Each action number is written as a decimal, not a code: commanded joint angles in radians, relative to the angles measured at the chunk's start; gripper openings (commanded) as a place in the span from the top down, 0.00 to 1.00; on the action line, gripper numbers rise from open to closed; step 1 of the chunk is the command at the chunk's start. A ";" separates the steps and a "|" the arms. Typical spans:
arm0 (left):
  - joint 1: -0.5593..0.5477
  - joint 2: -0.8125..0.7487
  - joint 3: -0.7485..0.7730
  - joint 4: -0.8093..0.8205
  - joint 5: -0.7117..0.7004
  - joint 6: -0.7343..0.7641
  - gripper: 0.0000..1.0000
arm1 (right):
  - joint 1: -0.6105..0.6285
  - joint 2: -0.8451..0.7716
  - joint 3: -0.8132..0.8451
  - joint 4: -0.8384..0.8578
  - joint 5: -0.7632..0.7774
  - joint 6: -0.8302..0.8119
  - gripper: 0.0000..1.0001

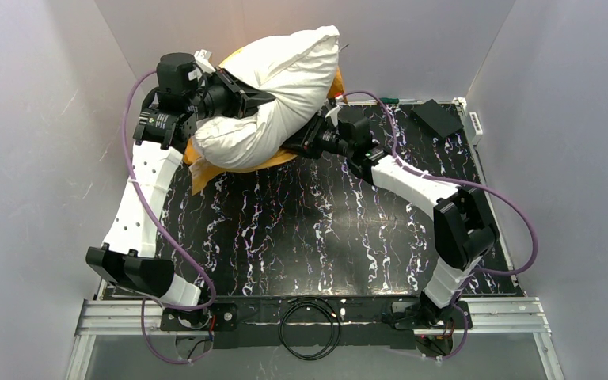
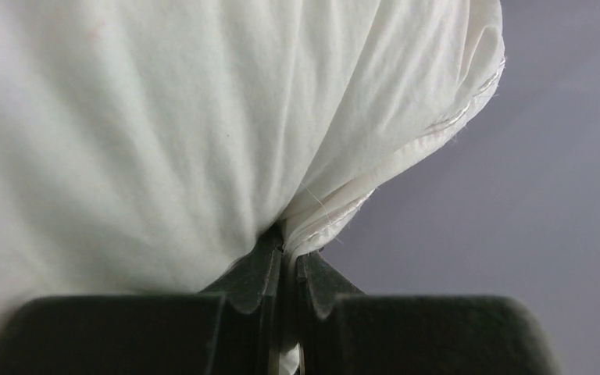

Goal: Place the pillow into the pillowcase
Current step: Stuff the pillow into the pillowcase.

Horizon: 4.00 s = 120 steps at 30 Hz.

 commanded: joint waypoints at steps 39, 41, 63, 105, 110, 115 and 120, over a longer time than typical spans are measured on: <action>0.017 -0.033 -0.021 0.121 0.077 -0.056 1.00 | -0.037 0.140 0.064 -0.109 0.195 -0.001 0.40; 0.017 -0.030 -0.022 0.124 0.081 -0.058 1.00 | -0.039 0.156 0.076 -0.117 0.192 -0.008 0.36; 0.036 -0.028 -0.025 0.176 0.111 -0.112 1.00 | -0.030 0.366 0.226 -0.230 0.175 -0.102 0.50; 0.056 -0.091 -0.186 0.021 0.057 0.044 1.00 | -0.069 -0.064 -0.195 0.099 -0.127 -0.073 0.50; 0.056 -0.099 -0.194 0.033 0.060 0.039 1.00 | -0.055 0.031 -0.142 0.093 -0.085 -0.016 0.48; 0.057 -0.100 -0.198 0.044 0.062 0.034 1.00 | -0.049 0.103 -0.096 0.080 -0.039 0.017 0.47; 0.056 -0.101 -0.201 0.054 0.066 0.026 1.00 | -0.044 0.182 -0.019 0.152 -0.021 0.077 0.46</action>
